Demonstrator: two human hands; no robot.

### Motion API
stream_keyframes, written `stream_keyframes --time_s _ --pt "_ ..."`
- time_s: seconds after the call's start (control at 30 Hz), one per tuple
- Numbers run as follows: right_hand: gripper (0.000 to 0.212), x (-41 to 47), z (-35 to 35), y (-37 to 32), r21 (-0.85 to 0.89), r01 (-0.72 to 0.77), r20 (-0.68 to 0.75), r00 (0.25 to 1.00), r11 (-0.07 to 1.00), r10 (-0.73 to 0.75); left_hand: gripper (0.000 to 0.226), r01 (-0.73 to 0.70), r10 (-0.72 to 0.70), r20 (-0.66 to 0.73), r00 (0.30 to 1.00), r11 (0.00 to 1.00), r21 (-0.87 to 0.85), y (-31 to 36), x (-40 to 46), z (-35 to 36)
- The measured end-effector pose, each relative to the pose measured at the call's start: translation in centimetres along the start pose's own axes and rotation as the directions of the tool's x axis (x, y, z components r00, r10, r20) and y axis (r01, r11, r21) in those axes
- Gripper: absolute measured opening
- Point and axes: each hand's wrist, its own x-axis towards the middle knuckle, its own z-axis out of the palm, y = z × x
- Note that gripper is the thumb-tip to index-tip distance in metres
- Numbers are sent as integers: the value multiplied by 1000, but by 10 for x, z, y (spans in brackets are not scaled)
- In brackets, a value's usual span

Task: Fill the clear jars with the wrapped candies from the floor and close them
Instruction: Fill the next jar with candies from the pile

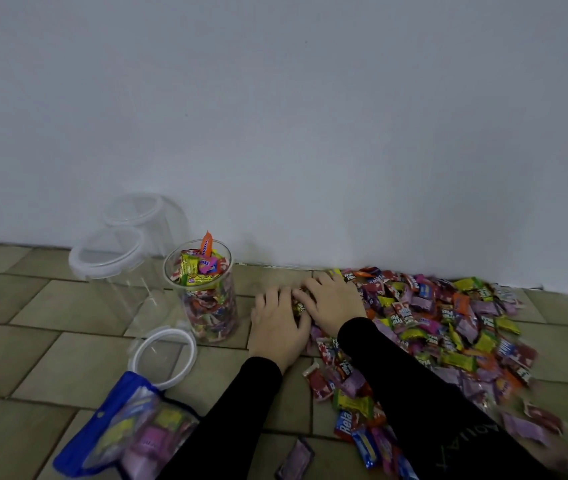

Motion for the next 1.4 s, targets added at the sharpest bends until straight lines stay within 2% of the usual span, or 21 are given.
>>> stream_keyframes --time_s 0.13,0.27,0.4,0.57,0.73,0.8,0.87,0.97,1.03,1.17,1.33,1.4 --pt "60 -7 -7 -1 -35 4 8 1000 999 -3 57 7 -8 -38 999 1000 -24 3 -4 3" --pt "46 -12 -14 2 -77 1 141 990 997 10 54 -3 3 -17 1000 1000 -27 3 -7 4" --pt "44 -13 -23 1 -103 41 243 970 994 -15 29 -35 32 -33 999 996 -78 0 -9 6" --pt "37 -12 -22 0 -116 -1 213 977 993 26 22 -79 69 -71 995 988 -133 -1 -9 4" --pt "40 -6 -22 -8 -270 -52 143 985 961 93 20 -64 45 -113 993 982 -177 0 -10 4" --pt "50 0 -21 -13 -224 34 107 994 974 -10 15 -95 75 -100 992 973 -211 -1 -12 2" --pt "65 7 -22 -14 -129 167 163 976 977 -145 15 -124 100 -106 989 960 -250 -2 -14 -1" --pt "45 15 -19 -4 14 236 301 926 972 -229 21 -216 198 -132 971 965 -145 -1 -16 -1" --pt "43 17 -18 0 11 265 327 910 964 -254 28 -251 246 -107 963 967 -45 -2 -15 3" --pt "33 14 -16 0 51 244 281 927 968 -248 26 -233 225 -119 967 971 -56 -2 -13 7" --pt "32 10 -22 -3 72 66 295 952 995 -84 26 -243 232 -138 963 967 -72 -2 -13 7" --pt "33 10 -25 -6 43 40 300 952 998 -51 31 -245 237 -144 961 968 -43 -2 -14 9"
